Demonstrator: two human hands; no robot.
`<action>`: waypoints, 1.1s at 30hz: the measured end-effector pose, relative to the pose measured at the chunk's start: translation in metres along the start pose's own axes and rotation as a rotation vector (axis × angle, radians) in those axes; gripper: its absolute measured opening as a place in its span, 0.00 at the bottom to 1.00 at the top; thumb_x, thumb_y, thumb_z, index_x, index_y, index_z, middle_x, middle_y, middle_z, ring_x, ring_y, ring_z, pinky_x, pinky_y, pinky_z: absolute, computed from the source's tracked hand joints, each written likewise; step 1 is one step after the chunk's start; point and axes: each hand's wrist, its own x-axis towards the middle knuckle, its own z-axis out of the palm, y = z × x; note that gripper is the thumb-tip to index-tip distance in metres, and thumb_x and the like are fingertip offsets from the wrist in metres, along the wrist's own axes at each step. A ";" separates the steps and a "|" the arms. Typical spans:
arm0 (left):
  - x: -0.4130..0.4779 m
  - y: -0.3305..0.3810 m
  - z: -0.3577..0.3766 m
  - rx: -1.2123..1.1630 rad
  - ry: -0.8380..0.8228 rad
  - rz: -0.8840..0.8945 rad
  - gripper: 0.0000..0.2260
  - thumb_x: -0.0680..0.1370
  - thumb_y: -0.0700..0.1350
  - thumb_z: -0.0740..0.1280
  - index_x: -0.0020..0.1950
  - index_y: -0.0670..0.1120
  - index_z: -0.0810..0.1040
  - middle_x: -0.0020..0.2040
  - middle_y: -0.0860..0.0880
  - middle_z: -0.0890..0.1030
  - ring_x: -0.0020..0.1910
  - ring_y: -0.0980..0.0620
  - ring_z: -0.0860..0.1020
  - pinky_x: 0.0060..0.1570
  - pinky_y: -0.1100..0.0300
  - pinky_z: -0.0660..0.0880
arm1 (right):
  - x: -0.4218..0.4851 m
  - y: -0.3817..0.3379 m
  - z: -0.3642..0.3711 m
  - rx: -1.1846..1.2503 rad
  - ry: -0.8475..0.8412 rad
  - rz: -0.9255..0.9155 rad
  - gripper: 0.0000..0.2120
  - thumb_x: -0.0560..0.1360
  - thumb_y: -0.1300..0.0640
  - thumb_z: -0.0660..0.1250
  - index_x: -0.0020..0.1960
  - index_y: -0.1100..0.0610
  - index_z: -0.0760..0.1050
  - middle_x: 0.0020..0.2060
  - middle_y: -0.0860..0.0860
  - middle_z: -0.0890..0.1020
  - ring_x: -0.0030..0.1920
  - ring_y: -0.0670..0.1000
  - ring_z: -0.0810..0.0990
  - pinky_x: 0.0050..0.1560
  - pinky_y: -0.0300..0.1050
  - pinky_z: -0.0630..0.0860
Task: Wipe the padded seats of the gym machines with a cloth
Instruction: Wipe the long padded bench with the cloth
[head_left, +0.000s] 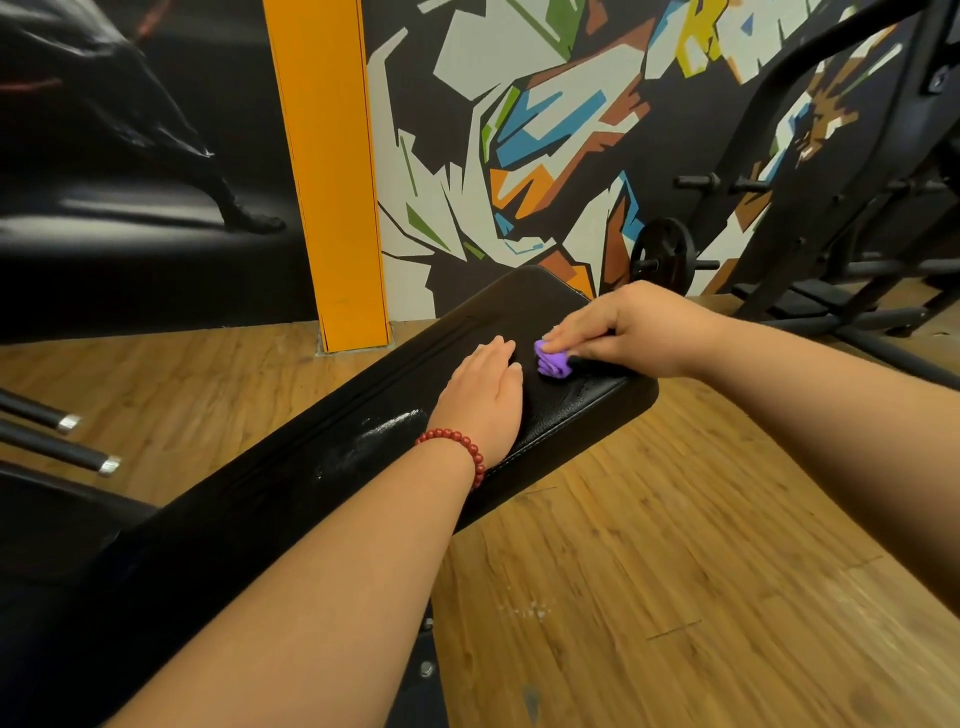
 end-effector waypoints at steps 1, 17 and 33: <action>0.000 0.000 0.000 0.003 0.000 0.000 0.20 0.85 0.49 0.47 0.78 0.50 0.58 0.79 0.53 0.56 0.77 0.54 0.51 0.74 0.56 0.50 | 0.007 0.001 -0.001 -0.016 -0.010 0.013 0.15 0.77 0.58 0.67 0.63 0.48 0.78 0.61 0.41 0.79 0.61 0.40 0.74 0.58 0.25 0.64; 0.003 -0.002 0.002 0.007 0.020 -0.003 0.20 0.85 0.49 0.48 0.78 0.50 0.59 0.78 0.53 0.58 0.77 0.54 0.54 0.74 0.55 0.52 | 0.003 0.007 0.008 0.087 0.025 -0.015 0.15 0.75 0.56 0.70 0.61 0.47 0.79 0.59 0.42 0.80 0.59 0.39 0.76 0.57 0.25 0.67; 0.072 -0.025 -0.001 0.130 -0.038 -0.028 0.22 0.85 0.48 0.45 0.79 0.47 0.52 0.80 0.50 0.51 0.78 0.53 0.48 0.75 0.55 0.46 | 0.044 0.020 -0.001 0.020 -0.137 -0.025 0.19 0.73 0.51 0.71 0.63 0.45 0.77 0.61 0.38 0.76 0.63 0.37 0.71 0.61 0.25 0.63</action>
